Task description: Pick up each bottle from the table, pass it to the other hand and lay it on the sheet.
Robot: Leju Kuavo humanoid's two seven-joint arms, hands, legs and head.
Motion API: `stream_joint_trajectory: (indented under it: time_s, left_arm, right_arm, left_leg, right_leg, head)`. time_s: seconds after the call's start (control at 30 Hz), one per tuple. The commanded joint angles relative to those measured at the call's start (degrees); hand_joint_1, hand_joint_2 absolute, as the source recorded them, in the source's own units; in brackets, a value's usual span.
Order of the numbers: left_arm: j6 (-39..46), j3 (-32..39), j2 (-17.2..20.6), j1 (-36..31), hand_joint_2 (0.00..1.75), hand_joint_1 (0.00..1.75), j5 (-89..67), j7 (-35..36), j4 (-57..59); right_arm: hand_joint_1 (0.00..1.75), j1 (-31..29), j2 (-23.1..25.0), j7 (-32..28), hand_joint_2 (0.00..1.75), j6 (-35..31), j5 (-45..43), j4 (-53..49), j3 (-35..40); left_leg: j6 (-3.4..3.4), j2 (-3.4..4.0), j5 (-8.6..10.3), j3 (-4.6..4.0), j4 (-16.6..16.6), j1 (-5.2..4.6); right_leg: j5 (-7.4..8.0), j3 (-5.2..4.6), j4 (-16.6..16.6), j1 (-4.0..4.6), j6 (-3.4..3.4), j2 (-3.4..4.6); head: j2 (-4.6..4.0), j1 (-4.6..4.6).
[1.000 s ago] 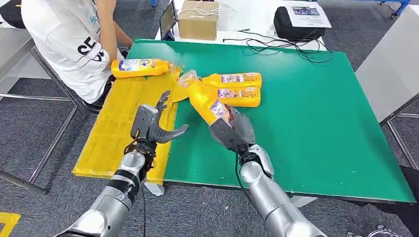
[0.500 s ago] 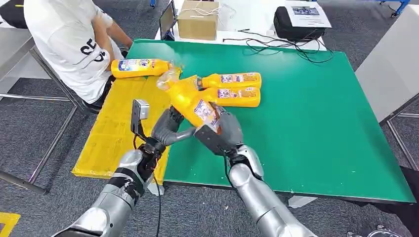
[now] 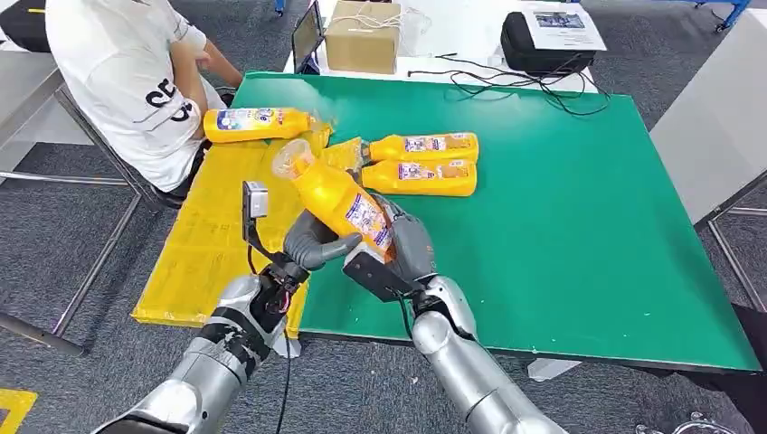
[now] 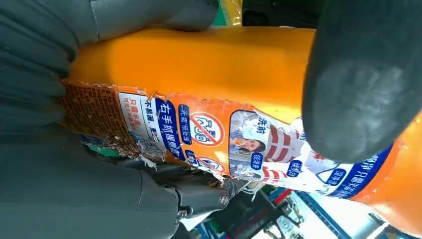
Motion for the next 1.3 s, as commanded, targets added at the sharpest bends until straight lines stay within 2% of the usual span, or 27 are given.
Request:
stream_joint_trajectory:
  time_s: [0.03,0.23,0.37,0.53,0.77,0.93,0.97,1.0,1.13,1.3]
  left_arm:
    - [-0.37,-3.24,1.52,-2.76,1.75,0.00,-0.03,0.10,2.63]
    - [2.61,-4.19,1.65,-2.70,1.75,0.00,-0.68,-0.57,2.30]
    - [2.73,-3.57,2.15,-2.83,1.75,0.00,0.17,-0.67,3.29]
    - [3.56,-2.58,1.98,-3.04,1.75,0.00,0.27,-0.48,4.19]
    - [3.54,-2.56,2.00,-3.07,1.75,0.00,0.29,-0.48,4.21]
    - [7.23,-0.98,1.66,-3.52,1.75,0.00,-0.19,-0.86,4.29]
    - [7.84,-0.27,1.46,-3.30,1.75,1.62,-0.07,-1.10,3.75]
    - [8.40,0.28,1.33,-3.10,1.75,1.75,0.11,-0.92,3.49]
    - [9.41,2.91,0.55,-1.44,1.75,1.75,1.86,-1.44,1.06]
    - [11.73,4.23,0.71,-0.08,1.75,1.75,1.99,-1.62,-1.96]
  right_arm:
    - [1.75,-1.58,-1.32,0.01,1.75,0.66,0.37,3.27,2.49]
    - [1.75,-1.76,-1.27,0.71,1.75,1.73,3.00,5.02,4.98]
    - [1.75,-4.19,-1.04,2.64,1.75,6.13,5.85,9.50,9.00]
    - [1.75,-7.04,-1.50,3.62,1.75,10.89,8.40,14.79,13.51]
    - [1.75,-7.02,-1.69,3.62,1.75,10.94,8.39,14.94,13.48]
    - [1.75,-7.95,-1.26,4.78,1.75,11.28,8.12,16.47,14.12]
    - [0.33,-7.96,-1.17,5.31,1.75,10.54,7.72,16.24,13.64]
    - [0.00,-7.81,-1.10,5.59,1.75,10.17,7.29,16.08,13.18]
    - [0.00,-7.21,-1.29,5.99,1.75,9.31,6.20,14.41,12.05]
    - [0.00,-5.59,-1.79,6.27,1.75,6.21,4.10,11.18,8.93]
  left_leg:
    - [-0.04,-0.01,-0.04,0.13,-0.02,0.02]
    - [-0.04,0.00,-0.04,0.13,-0.02,0.03]
    - [-0.08,0.09,-0.14,0.30,0.02,0.06]
    - [-0.04,-0.01,-0.03,0.11,-0.02,0.03]
    - [-0.07,-0.12,-0.12,0.25,0.03,0.08]
    - [-0.12,-0.11,-0.21,0.41,0.08,0.09]
    - [-0.14,-0.12,-0.27,0.50,0.12,0.11]
    - [-0.14,-0.12,-0.25,0.51,0.08,0.12]
    - [-0.05,-0.06,-0.07,0.14,0.03,0.06]
    - [-0.06,-0.07,-0.11,0.22,0.01,0.06]
  right_leg:
    - [-0.05,0.13,-0.01,0.02,-0.06,-0.01]
    - [-0.04,0.13,-0.03,0.03,-0.05,0.00]
    - [-0.11,0.28,0.01,0.07,-0.11,0.10]
    - [-0.03,0.11,-0.02,0.04,-0.05,-0.01]
    - [-0.15,0.29,0.01,0.08,-0.10,-0.12]
    - [-0.26,0.45,0.07,0.09,-0.16,-0.12]
    - [-0.32,0.54,0.11,0.11,-0.20,-0.13]
    - [-0.30,0.55,0.07,0.13,-0.20,-0.13]
    - [-0.09,0.15,0.01,0.06,-0.07,-0.07]
    - [-0.13,0.23,-0.01,0.06,-0.08,-0.08]
  head:
    - [0.00,0.00]
    - [0.00,0.00]
    - [0.00,0.00]
    - [0.00,-0.02]
    - [0.00,0.00]
    - [0.00,-0.02]
    - [0.00,0.00]
    - [0.00,-0.02]
    - [0.00,0.04]
    - [0.00,0.00]
